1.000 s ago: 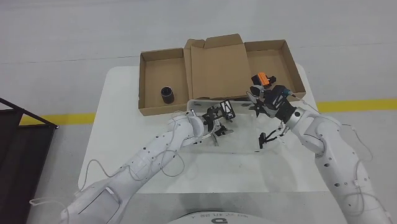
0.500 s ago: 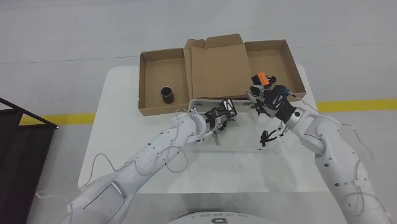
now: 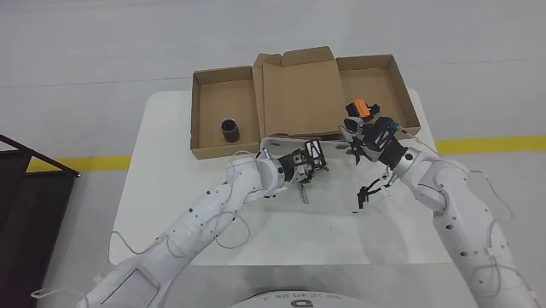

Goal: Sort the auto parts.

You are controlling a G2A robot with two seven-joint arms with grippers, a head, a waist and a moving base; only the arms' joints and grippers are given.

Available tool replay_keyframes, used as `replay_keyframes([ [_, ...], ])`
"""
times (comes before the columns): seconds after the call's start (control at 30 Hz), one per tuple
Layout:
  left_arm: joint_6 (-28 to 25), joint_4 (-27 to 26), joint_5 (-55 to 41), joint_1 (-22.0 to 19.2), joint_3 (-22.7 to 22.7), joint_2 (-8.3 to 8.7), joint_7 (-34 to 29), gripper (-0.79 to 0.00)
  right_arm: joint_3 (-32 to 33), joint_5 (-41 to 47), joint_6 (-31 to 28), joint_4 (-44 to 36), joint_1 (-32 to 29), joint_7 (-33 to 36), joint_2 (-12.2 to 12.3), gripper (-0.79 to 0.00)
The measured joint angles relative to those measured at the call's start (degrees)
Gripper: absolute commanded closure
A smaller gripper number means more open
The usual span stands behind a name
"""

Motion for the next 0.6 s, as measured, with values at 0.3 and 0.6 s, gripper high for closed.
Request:
replay_keyframes([
  [0.3, -1.7, -10.3, 0.9, 4.7, -4.3, 1.89, -4.2, 0.0, 0.0, 0.0, 0.0, 0.0, 0.0, 0.0, 0.0, -0.151],
  [0.6, 0.2, -18.6, 5.6, 9.9, -13.4, 4.55, -5.0, 0.0, 0.0, 0.0, 0.0, 0.0, 0.0, 0.0, 0.0, -0.151],
])
